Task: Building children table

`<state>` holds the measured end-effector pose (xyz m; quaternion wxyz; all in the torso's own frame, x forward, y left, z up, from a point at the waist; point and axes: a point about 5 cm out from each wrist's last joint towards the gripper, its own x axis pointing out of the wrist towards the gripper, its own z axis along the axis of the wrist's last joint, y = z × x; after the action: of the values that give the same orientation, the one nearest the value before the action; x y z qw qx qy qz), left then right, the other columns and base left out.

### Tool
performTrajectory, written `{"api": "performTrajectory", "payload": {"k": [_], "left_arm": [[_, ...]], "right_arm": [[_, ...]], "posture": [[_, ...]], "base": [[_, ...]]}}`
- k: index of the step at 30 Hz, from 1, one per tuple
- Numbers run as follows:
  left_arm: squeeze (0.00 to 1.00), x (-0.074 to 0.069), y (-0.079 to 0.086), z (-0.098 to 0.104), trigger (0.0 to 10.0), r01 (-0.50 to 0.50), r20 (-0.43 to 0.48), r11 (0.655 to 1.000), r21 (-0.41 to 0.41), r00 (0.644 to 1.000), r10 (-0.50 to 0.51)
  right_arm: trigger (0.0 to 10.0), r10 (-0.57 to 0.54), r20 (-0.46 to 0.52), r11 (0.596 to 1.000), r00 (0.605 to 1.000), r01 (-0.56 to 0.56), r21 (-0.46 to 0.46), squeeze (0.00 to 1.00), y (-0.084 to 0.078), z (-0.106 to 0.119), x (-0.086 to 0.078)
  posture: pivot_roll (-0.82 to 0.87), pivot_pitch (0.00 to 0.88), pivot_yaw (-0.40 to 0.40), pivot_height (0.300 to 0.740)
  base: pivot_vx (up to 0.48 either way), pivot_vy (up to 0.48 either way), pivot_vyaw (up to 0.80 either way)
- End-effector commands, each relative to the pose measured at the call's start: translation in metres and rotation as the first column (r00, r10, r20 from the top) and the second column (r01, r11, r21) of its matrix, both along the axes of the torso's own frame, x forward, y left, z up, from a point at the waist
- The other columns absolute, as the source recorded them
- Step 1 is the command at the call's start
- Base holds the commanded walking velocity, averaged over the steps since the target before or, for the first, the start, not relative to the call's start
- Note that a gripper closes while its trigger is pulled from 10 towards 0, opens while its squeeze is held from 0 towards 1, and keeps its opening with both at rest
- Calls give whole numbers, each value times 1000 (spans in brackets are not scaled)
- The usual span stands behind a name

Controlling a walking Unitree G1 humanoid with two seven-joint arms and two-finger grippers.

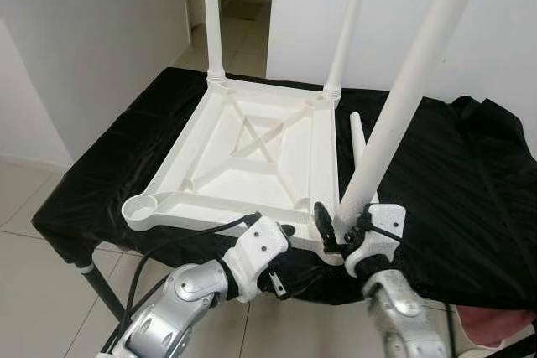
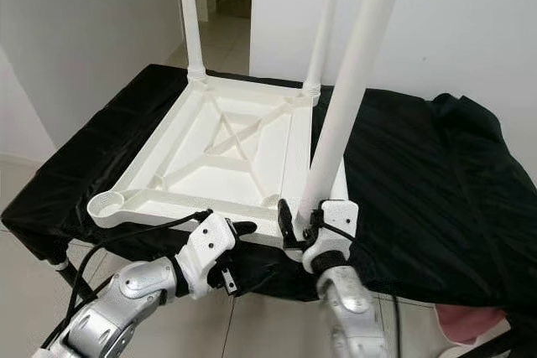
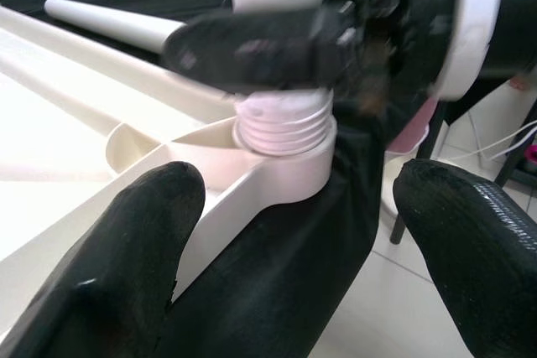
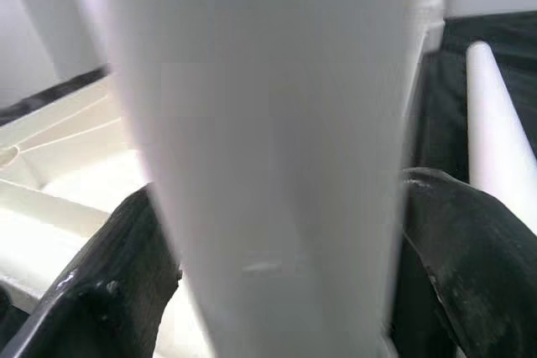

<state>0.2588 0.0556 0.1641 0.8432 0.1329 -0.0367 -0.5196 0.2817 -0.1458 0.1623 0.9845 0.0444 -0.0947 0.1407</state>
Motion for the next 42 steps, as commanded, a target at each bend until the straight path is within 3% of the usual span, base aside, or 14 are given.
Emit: {"api": "performTrajectory", "payload": {"k": [1,4,9,10,13,14,24,25,26,28,29,35,38,42], "left_arm": [[0,-1,-2,-1,10000,32,5,999,19,999,-32],[0,-1,-2,-1,10000,36,6,999,20,999,-36],[0,-2,-4,-1,10000,42,7,999,21,999,-42],[0,-2,-4,-1,10000,44,6,999,21,999,-44],[0,-3,-5,-2,10000,47,6,999,22,999,-47],[0,-3,-5,-2,10000,48,8,999,24,999,-48],[0,-6,-4,-3,10000,46,3,999,28,999,-46],[0,-6,-4,-3,10000,44,2,999,28,999,-44],[0,-6,-3,-3,10000,43,2,999,28,999,-43],[0,-6,-3,-3,10000,43,1,999,28,999,-43],[0,-6,-3,-3,10000,42,1,999,30,999,-43],[0,-7,-2,-4,10000,42,-1,999,32,999,-42],[0,-7,-1,-4,10000,42,-2,998,36,999,-42],[0,-6,0,-4,10000,38,-1,999,37,999,-38]], "right_arm": [[10000,64,-12,998,998,-64,-7,0,0,-3,1],[10000,99,-15,995,995,-99,-33,0,-1,-4,3],[10000,201,-51,967,978,-206,-153,0,-6,-9,13],[4863,223,-52,959,973,-229,-168,0,-8,-10,16],[4863,245,-54,952,968,-250,-178,0,-9,-10,18],[0,256,-58,947,965,-262,-184,0,-10,-11,20],[0,278,-96,934,956,-292,-206,0,-14,-17,25],[3059,277,-100,934,956,-292,-205,0,-13,-18,24],[7176,272,-102,936,957,-288,-200,0,-12,-18,24],[7176,275,-101,937,956,-290,-196,0,-11,-19,24],[10000,272,-102,941,957,-287,-181,0,-10,-19,25],[10000,230,-101,952,968,-245,-182,0,-8,-19,24],[10000,140,-128,966,982,-164,-200,0,-6,-23,24],[10000,46,-133,988,990,-65,-141,0,-6,-22,23]], "posture": [[-27,113,-18,740],[-25,113,-18,740],[-21,110,-17,740],[-17,110,-19,740],[-17,110,-19,740],[-11,110,-19,740],[1,115,-23,740],[4,117,-23,740],[4,117,-23,740],[4,117,-23,740],[4,117,-21,740],[5,122,-17,740],[3,123,-15,740],[2,120,-14,740]], "base": [[0,0,0],[0,0,0],[0,0,0],[0,0,0],[0,0,0],[0,0,0],[0,0,0],[0,0,0],[0,0,0],[0,0,0],[0,0,0],[0,0,0],[0,0,0],[0,0,0]]}}
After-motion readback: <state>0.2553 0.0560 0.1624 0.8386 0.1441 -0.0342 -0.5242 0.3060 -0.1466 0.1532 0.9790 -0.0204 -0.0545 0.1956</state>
